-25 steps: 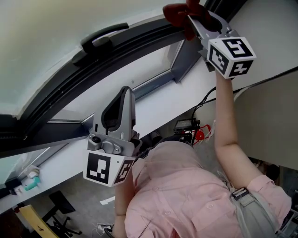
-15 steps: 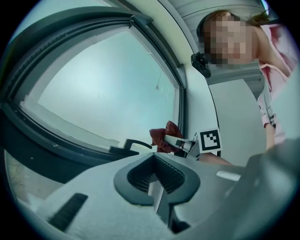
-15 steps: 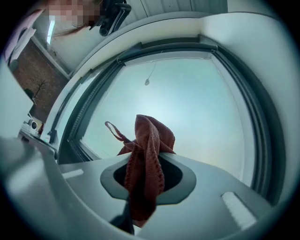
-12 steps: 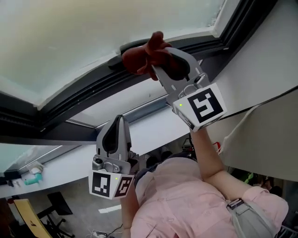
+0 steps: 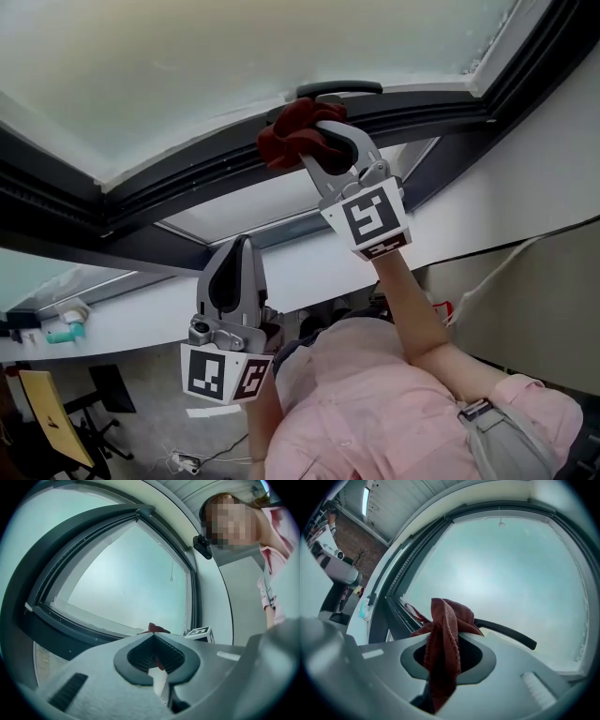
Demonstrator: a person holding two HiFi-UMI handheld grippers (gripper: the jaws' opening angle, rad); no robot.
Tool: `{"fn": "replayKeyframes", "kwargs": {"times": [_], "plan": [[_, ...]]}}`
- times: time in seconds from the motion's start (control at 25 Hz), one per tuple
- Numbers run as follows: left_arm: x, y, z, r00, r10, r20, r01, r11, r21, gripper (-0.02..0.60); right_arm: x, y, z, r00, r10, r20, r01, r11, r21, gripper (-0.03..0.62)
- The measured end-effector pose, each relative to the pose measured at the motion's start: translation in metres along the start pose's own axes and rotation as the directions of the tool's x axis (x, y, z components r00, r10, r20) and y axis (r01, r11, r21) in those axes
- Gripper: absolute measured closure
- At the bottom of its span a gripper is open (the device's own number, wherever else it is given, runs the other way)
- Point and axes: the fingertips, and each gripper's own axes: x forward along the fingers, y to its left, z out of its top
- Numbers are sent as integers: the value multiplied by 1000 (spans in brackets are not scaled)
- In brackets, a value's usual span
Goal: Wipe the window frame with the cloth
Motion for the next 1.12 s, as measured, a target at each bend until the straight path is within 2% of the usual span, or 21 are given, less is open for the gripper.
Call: {"fn": "replayKeyframes", "kwargs": {"times": [0.2, 0.56, 1.12], "plan": [[11, -8, -4, 999, -35, 0, 35, 999, -14, 584, -1, -2, -3, 999, 20, -34, -22, 999, -38, 520], [36, -39, -11, 994, -105, -11, 104, 994, -37, 584, -22, -36, -13, 999, -22, -40, 23, 1000, 18, 520], [55, -45, -19, 992, -126, -9, 126, 991, -54, 584, -30, -61, -29, 998, -34, -51, 36, 998, 45, 520]]}}
